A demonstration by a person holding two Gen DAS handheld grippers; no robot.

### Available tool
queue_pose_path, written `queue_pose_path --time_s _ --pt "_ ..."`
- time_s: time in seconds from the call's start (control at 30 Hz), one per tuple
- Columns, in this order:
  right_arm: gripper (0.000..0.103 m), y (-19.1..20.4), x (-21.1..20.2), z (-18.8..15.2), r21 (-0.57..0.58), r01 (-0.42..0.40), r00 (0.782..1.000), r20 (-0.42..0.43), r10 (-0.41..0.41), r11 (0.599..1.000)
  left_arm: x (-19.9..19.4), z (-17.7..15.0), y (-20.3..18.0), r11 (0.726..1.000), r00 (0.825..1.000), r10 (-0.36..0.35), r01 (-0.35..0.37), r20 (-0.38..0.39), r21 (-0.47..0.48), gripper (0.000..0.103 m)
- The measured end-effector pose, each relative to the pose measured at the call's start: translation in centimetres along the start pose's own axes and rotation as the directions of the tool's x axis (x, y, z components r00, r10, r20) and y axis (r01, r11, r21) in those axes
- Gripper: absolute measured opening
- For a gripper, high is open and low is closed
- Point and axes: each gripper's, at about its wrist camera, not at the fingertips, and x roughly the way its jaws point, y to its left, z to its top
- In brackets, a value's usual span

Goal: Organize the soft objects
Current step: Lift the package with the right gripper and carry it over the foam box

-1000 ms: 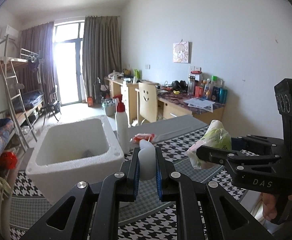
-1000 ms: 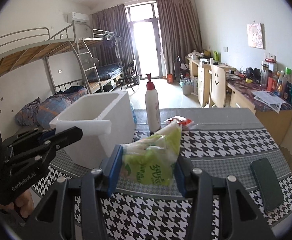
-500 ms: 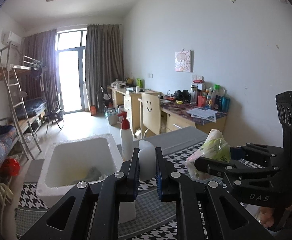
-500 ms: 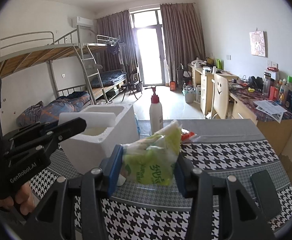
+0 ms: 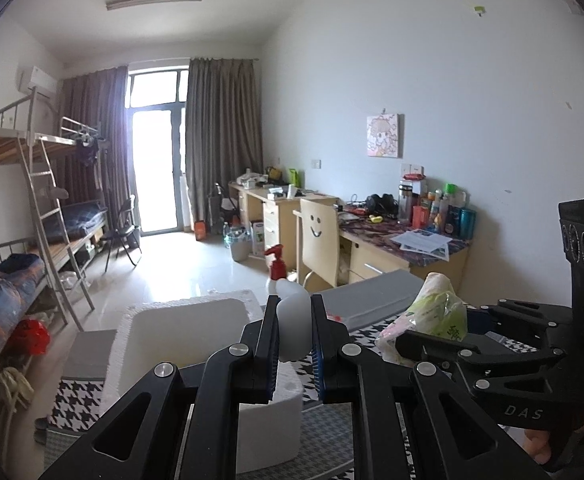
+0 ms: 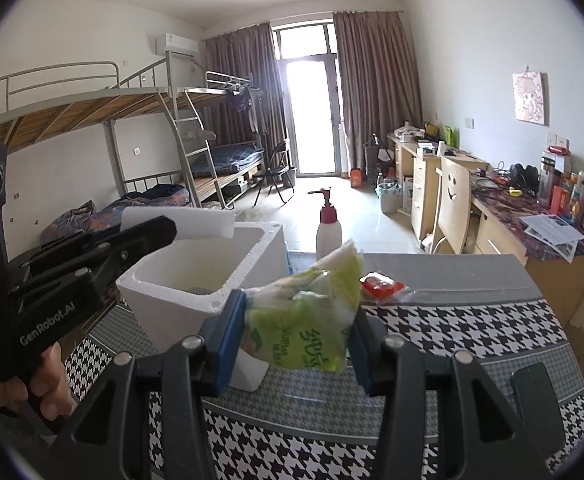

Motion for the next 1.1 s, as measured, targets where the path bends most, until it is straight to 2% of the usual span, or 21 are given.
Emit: queue_pose_path --time_s 0.33,0.47,1.03,1.1 --pt "0.052 0.9 1.7 1.0 -0.014 -0.036 0.999 -0.009 0.036 0.999 1.1 0.0 1.9 0.999 0.999 0.050 -0.051 -0.007 -0.018 0.015" --pt "0.052 1.4 2.4 1.2 -0.020 -0.052 0.999 -0.017 0.051 0.998 1.6 0.0 2.3 0.996 0.996 0.091 -0.091 -0.006 -0.020 0.015" --pt "0.052 3.5 5.5 2.2 -0.030 -0.098 0.993 -0.062 0.096 0.995 3.6 -1.0 5.3 0.991 0.992 0.108 -0.112 -0.068 -0.066 0.015" --pt "0.052 3.5 5.7 2.2 -0.032 -0.094 0.994 -0.068 0.091 0.995 3.9 -1.2 5.6 0.992 0.992 0.099 -0.105 -0.081 -0.067 0.017"
